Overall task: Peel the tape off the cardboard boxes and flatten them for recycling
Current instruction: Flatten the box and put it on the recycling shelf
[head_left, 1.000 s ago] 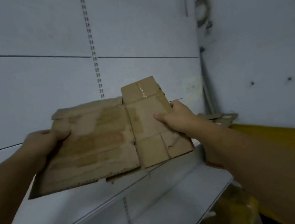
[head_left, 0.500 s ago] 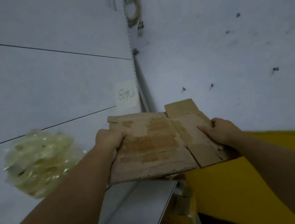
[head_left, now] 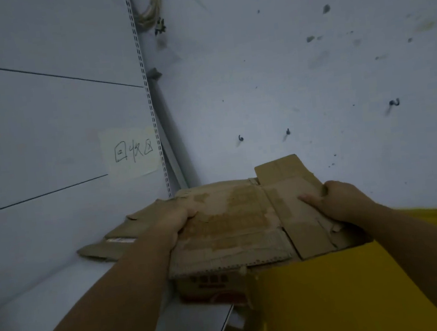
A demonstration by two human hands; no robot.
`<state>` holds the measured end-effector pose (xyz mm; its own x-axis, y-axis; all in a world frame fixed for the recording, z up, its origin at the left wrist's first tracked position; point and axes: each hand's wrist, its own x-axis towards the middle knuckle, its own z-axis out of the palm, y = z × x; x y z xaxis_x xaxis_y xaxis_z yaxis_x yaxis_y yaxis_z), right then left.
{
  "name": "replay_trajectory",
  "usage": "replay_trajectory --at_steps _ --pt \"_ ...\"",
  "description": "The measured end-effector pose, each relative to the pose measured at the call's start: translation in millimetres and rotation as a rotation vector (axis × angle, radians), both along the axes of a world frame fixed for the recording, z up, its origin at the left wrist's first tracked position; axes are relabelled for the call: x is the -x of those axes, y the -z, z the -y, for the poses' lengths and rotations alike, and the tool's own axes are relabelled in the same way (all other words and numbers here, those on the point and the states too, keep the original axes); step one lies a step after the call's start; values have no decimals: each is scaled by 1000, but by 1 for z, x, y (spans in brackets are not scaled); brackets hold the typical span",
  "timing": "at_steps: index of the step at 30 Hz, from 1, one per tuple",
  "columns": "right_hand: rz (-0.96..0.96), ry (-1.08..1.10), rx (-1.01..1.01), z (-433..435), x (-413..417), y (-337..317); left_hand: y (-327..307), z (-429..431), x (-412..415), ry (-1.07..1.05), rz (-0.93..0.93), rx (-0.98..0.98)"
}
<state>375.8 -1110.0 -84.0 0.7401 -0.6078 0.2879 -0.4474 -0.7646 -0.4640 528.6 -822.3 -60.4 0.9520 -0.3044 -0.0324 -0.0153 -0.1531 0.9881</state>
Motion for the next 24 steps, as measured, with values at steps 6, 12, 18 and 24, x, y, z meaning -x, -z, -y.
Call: replay_trajectory --at_steps 6,12,18,24 --pt "2 -128 -54 66 -74 0 -5 46 -37 -115 -99 43" --pt "-46 -296 6 77 -164 3 7 45 -89 -263 -83 20" --pt "-70 -418 76 67 -259 13 9 15 -159 -284 -42 -49" --pt "-23 -516 113 67 -342 -5 8 10 -210 -436 -22 -85"
